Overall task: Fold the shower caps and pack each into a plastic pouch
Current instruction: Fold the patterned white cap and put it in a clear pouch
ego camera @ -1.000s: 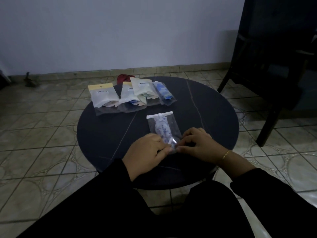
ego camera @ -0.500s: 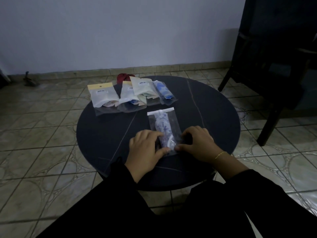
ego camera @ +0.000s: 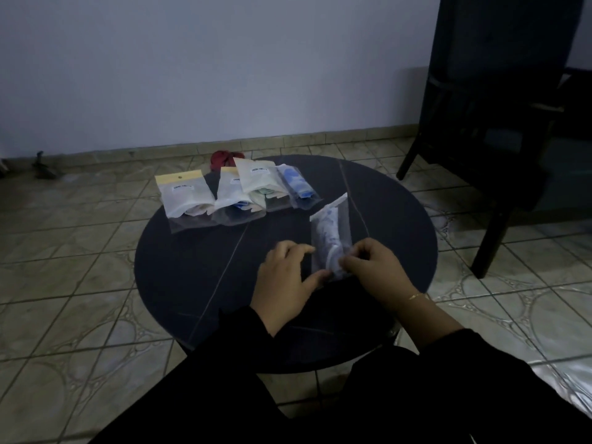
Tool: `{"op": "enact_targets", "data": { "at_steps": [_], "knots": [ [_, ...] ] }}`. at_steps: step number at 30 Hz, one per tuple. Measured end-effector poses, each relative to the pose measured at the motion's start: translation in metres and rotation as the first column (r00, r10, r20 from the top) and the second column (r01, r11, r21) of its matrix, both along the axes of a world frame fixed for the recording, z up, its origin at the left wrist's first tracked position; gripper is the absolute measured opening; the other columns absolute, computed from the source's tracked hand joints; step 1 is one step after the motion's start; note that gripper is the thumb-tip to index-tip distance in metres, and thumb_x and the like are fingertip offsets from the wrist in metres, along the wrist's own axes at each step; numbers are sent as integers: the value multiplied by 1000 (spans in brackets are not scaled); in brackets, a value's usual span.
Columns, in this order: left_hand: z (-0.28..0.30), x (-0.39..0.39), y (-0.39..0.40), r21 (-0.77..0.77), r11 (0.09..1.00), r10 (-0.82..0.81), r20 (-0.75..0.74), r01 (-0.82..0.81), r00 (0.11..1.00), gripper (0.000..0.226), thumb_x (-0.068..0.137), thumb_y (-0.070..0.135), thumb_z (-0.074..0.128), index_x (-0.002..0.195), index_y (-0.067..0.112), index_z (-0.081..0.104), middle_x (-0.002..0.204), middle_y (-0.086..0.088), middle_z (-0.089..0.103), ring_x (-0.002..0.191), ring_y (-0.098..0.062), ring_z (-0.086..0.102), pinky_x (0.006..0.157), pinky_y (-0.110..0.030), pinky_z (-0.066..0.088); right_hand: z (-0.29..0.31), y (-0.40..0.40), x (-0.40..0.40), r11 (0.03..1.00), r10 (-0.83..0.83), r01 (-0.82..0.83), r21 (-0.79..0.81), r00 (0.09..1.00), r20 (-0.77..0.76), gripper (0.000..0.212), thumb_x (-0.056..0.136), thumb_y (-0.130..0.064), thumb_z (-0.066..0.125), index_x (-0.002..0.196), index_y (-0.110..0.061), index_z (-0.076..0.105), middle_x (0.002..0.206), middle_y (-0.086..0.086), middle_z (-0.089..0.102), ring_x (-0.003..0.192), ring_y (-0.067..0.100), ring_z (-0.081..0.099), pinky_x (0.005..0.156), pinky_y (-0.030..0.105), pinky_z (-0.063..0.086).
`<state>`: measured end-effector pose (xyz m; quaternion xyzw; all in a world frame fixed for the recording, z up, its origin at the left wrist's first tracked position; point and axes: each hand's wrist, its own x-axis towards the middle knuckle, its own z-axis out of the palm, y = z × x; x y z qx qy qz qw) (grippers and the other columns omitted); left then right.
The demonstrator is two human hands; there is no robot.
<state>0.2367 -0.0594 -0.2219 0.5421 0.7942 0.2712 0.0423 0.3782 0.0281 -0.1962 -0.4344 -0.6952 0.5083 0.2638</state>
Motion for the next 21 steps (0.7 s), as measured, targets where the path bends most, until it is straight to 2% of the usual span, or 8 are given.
{"op": "enact_targets", "data": {
  "at_steps": [2,4,6,8,11,13,15,21],
  "knots": [
    [4,11,13,44,991,-132,185,125,974,39,91,40,57,127,26,50,125,4,52,113,-14,52,95,-33,42,4,-3,-2,995,-93,95,10,990,-101,13,83,-15,64,86,-6,55,81,9,60,76,23,59,70,36,52],
    [9,18,25,59,982,-190,416,182,889,34,94,32,54,126,26,48,123,5,58,111,-13,57,96,-37,45,8,-3,-5,990,-127,134,37,982,-142,15,84,-20,65,90,-12,54,89,6,61,82,19,61,69,31,51],
    [10,21,39,39,982,-183,468,187,864,32,95,30,50,126,27,46,122,3,61,112,-16,57,98,-41,42,7,0,-7,977,-130,146,153,985,-110,20,82,-25,68,95,-22,53,102,0,56,94,15,58,77,30,51],
    [10,21,54,-36,986,-141,350,164,926,31,94,31,47,125,31,47,122,1,60,116,-20,53,98,-40,36,4,4,-7,922,-162,148,359,987,8,24,81,-30,67,98,-31,51,110,-7,50,105,13,51,90,33,44],
    [10,17,77,-148,982,-94,155,118,983,30,94,33,45,122,38,51,134,6,50,127,-21,39,99,-39,29,-4,14,-10,821,-276,114,559,937,214,26,85,-37,59,110,-31,54,122,-7,47,115,15,42,91,34,30],
    [8,8,89,-237,965,-97,55,107,994,31,95,35,42,124,40,53,144,10,38,133,-19,28,101,-39,24,-11,26,-13,817,-319,55,574,873,370,34,87,-41,53,119,-29,52,128,-4,47,118,18,41,92,36,30],
    [6,-2,97,-215,975,-55,-16,51,998,30,94,32,43,118,42,58,144,11,36,134,-16,24,102,-38,20,-18,42,-17,819,-321,-33,573,802,504,36,88,-41,49,121,-27,50,130,-4,45,121,19,39,93,37,30],
    [-1,-38,117,-61,992,86,-284,-108,955,28,86,31,48,113,30,56,149,5,32,137,-16,19,98,-34,13,-17,98,-31,782,-353,-138,608,706,614,40,88,-42,46,122,-22,49,132,-2,42,125,18,38,100,44,29]
  ]
}}
